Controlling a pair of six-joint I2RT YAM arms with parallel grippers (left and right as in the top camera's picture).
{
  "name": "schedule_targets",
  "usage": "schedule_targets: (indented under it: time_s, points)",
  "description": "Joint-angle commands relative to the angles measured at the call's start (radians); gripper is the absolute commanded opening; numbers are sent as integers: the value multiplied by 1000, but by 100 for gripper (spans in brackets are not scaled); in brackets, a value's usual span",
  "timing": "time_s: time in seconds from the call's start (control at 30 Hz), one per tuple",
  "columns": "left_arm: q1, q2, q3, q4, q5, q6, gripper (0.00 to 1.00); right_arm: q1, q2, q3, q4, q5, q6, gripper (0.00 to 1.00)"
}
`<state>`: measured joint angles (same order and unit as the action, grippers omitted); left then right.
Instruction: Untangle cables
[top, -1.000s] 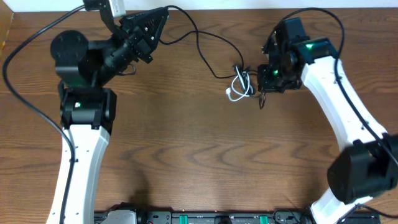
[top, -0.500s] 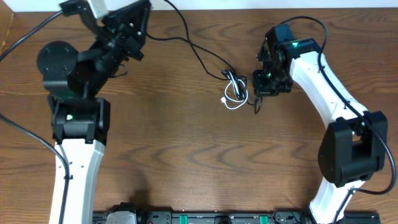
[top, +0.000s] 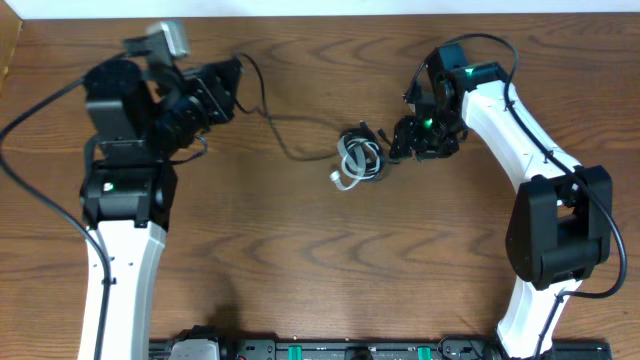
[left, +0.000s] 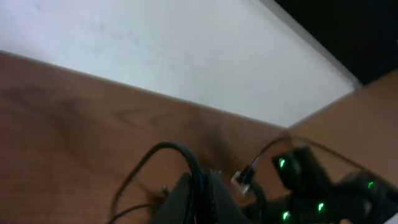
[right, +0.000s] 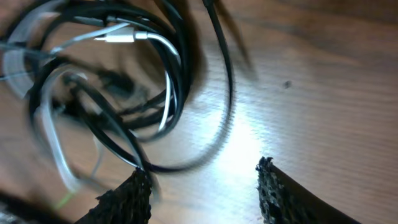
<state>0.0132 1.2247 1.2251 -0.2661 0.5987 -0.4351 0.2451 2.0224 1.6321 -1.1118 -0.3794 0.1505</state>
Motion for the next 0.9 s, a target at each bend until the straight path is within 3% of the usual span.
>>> schedule_targets:
  time_s: [0.0,0.2,0.3,0.63,0.87]
  points:
    - [-20,14,18,-19,22,74,8,-9,-9,83,-18,-70,-40,57]
    - [-24,18,18,-14,21,77,8,22,-9,177,-2,-182,-55,56]
    - [-24,18,18,-5,17,76,8,66,-8,174,53,-203,16,55]
    - [-24,18,18,1,11,76,8,230,-6,59,200,-26,298,43]
    - [-24,18,18,1,10,76,8,243,-6,-39,278,-6,362,41]
